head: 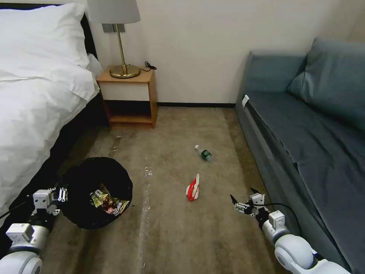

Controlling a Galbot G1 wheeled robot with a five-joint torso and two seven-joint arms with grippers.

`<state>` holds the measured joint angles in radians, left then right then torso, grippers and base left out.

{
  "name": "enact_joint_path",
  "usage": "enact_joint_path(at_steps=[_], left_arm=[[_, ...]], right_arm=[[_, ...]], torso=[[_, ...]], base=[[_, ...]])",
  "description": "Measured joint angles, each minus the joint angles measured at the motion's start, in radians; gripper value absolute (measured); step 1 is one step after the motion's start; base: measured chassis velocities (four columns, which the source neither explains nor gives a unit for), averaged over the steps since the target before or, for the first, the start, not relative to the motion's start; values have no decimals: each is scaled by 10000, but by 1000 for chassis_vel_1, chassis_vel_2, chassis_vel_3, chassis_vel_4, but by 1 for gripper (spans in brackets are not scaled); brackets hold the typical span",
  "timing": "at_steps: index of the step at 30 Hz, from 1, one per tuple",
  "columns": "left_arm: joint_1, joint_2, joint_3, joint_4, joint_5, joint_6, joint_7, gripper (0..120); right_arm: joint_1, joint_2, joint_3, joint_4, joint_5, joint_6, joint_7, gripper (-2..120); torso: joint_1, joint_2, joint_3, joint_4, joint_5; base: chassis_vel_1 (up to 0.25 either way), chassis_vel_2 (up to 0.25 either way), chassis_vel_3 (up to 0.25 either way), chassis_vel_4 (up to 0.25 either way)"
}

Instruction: Pick up the trash bin, then pick up the garbage on the floor and place it into the trash bin.

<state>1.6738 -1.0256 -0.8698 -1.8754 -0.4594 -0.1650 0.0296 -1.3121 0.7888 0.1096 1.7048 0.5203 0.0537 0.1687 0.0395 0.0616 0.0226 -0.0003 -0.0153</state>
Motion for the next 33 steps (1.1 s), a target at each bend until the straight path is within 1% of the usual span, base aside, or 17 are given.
enact_joint_path(at_steps=[15,33], left_arm=[[9,-36,-6,-3,24,-9,6,7],[-18,-95,25,117,88,-91,46,7]], right_arm=[[459,11,-350,-204,86,-9,-8,100],[507,89,-431,-341,76,58,-79,100]], torso=[[0,-1,0,2,3],[0,0,0,0,0]], base=[[-96,89,86,-94],[-100,98,94,-99]])
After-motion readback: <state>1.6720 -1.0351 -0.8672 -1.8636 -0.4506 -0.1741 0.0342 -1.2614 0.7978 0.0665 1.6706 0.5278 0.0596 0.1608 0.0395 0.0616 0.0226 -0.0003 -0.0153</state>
